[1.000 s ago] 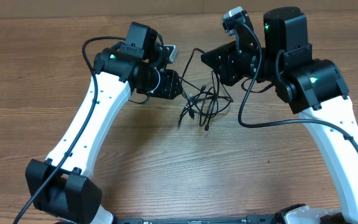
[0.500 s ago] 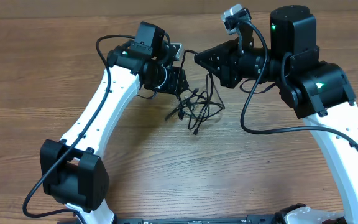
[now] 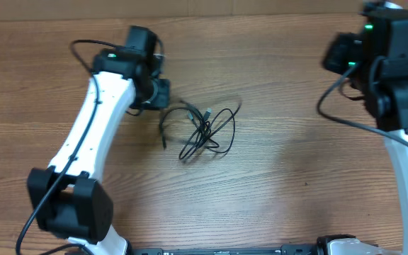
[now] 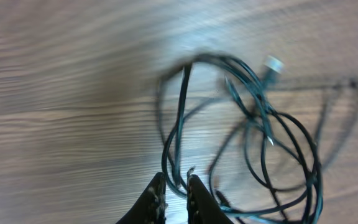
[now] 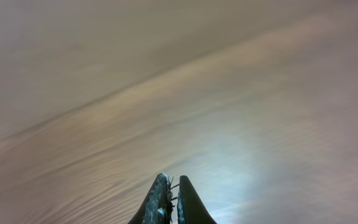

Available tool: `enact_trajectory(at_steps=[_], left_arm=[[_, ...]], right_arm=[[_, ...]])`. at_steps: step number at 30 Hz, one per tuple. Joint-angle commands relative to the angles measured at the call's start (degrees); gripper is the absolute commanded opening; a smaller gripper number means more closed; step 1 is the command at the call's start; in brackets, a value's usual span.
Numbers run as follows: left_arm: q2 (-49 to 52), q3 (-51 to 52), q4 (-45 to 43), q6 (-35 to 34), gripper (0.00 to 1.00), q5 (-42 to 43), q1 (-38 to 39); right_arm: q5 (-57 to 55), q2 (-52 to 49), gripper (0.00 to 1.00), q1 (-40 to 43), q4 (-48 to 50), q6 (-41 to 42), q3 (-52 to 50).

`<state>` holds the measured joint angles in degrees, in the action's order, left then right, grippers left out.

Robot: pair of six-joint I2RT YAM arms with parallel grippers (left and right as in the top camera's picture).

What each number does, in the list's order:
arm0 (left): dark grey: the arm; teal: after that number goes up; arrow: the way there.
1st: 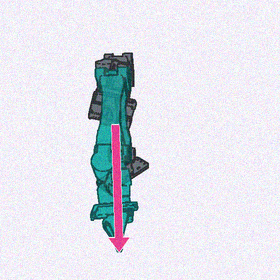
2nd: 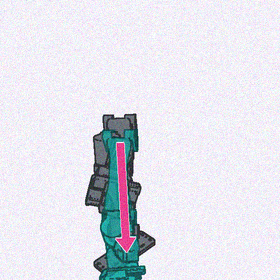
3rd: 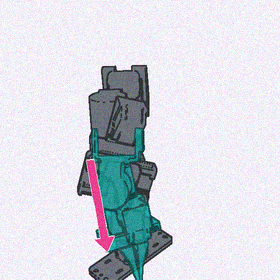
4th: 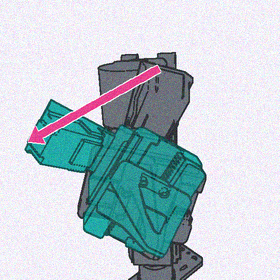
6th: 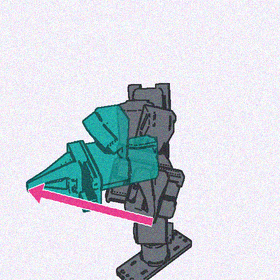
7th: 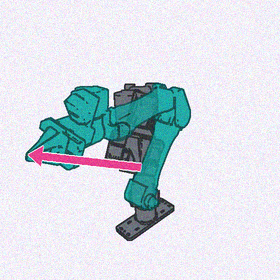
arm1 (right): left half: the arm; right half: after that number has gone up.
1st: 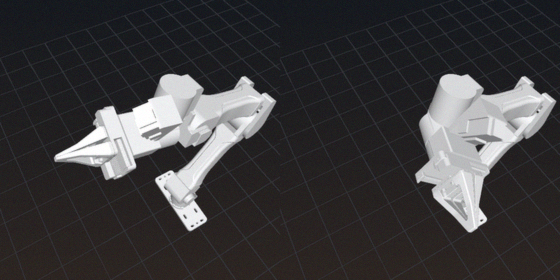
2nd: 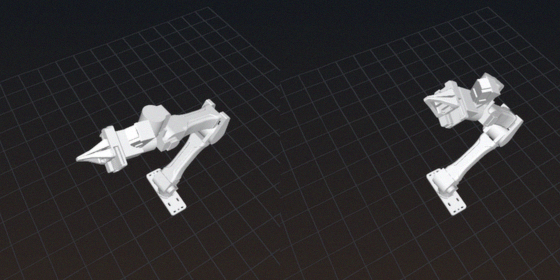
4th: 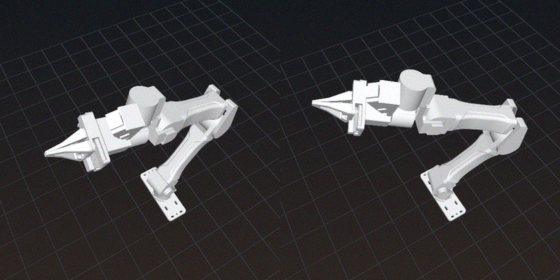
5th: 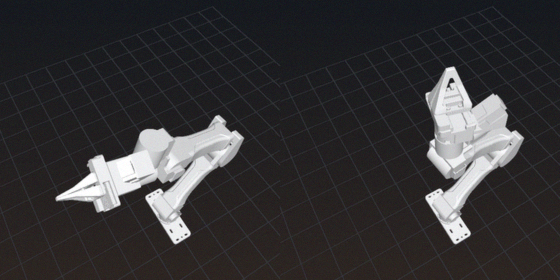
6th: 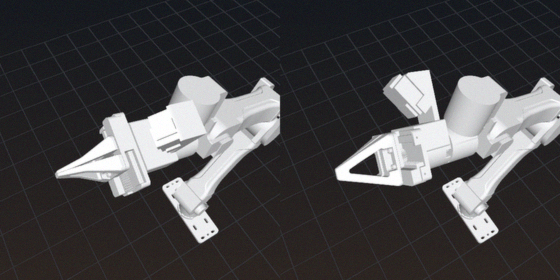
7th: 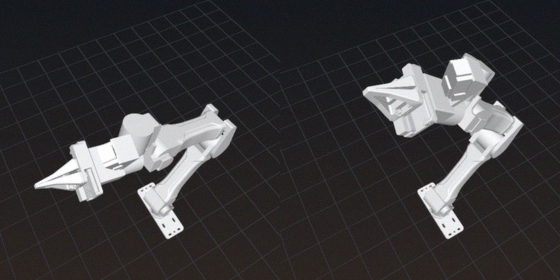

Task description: Untangle cables

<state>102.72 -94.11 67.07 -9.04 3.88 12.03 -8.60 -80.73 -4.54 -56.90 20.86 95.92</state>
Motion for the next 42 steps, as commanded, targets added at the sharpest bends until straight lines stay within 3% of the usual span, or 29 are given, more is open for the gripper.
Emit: enact_trajectory(at_steps=[1,4,6,9,13,15,17,21,28,35,42], left_arm=[[-4.8,-0.9,-0.1,0.3,0.14,-1.9,-1.3],[-6.1,-0.9,-1.0,0.7,0.14,2.0,-1.3],[-6.7,-0.9,-1.4,1.4,0.15,6.7,-1.2],[-6.7,-0.9,-1.0,1.3,0.16,9.8,-1.1],[-6.4,-0.9,2.5,0.0,0.30,10.0,-1.1],[-6.2,-0.8,4.5,-0.4,0.41,11.3,-1.1],[-5.9,-0.8,6.7,-0.4,0.46,13.1,-1.1],[-5.1,-0.6,9.3,0.6,0.47,14.0,-0.2],[-3.8,3.0,9.0,9.6,0.51,13.5,7.5],[-3.6,13.1,1.0,10.1,0.58,4.1,14.8],[-3.6,22.5,-9.8,10.2,0.59,3.0,17.0]], right_arm=[[-6.7,1.5,0.04,2.1,-2.6,3.2,1.7],[-3.0,1.5,0.04,2.0,-4.5,2.9,1.7],[7.6,1.3,0.06,2.0,-5.7,-0.5,1.6],[22.5,0.3,0.22,2.0,-9.5,-4.0,1.6],[33.3,-2.1,0.38,1.9,-17.4,-7.8,1.5],[33.2,-3.7,0.44,1.6,-21.1,-7.9,1.4],[33.2,-5.0,0.52,1.6,-23.2,-7.9,1.0],[33.2,-7.0,0.60,1.6,-24.3,-7.9,-0.3],[33.2,-7.6,0.75,1.6,-23.6,-7.9,-0.3],[33.2,-7.6,0.77,1.6,-23.6,-7.9,-0.3],[33.2,-7.6,0.77,1.6,-23.6,-7.9,-0.3]])
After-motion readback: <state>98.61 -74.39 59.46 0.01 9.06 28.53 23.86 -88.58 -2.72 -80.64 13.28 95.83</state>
